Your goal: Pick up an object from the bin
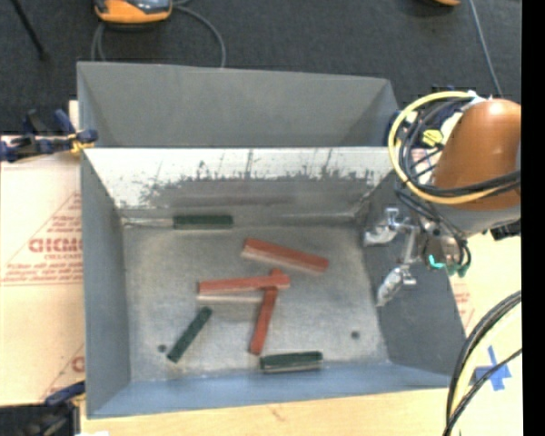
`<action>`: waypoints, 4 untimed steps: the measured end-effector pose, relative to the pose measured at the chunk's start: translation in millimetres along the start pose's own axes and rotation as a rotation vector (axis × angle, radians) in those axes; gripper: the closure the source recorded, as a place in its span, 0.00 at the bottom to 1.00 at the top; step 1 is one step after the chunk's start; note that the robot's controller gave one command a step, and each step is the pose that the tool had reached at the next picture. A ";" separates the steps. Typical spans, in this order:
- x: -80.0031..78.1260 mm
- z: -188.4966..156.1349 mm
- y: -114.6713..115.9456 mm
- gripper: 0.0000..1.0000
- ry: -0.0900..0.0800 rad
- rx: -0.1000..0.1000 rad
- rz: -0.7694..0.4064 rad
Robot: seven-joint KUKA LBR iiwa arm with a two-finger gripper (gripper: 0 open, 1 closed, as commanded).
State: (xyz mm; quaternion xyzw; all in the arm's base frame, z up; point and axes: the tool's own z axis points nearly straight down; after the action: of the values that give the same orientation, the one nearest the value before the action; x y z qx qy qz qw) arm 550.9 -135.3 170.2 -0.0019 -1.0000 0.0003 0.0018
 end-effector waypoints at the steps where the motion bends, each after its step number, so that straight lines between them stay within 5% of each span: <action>1: -1.8 -4.5 0.4 0.00 -0.008 0.002 -0.003; 2: -26.6 17.4 35.7 0.00 -0.013 0.004 -0.006; 3: -6.9 89.1 71.0 1.00 -0.038 0.004 -0.166; 4: -5.5 91.5 70.7 0.00 -0.034 0.004 -0.168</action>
Offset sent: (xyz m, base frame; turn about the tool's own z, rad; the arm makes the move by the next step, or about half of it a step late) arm 0.0423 0.0693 -0.0379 -0.0194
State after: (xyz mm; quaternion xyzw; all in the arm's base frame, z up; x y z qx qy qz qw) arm 556.3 -64.8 78.6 0.0820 -0.9965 0.0023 -0.0153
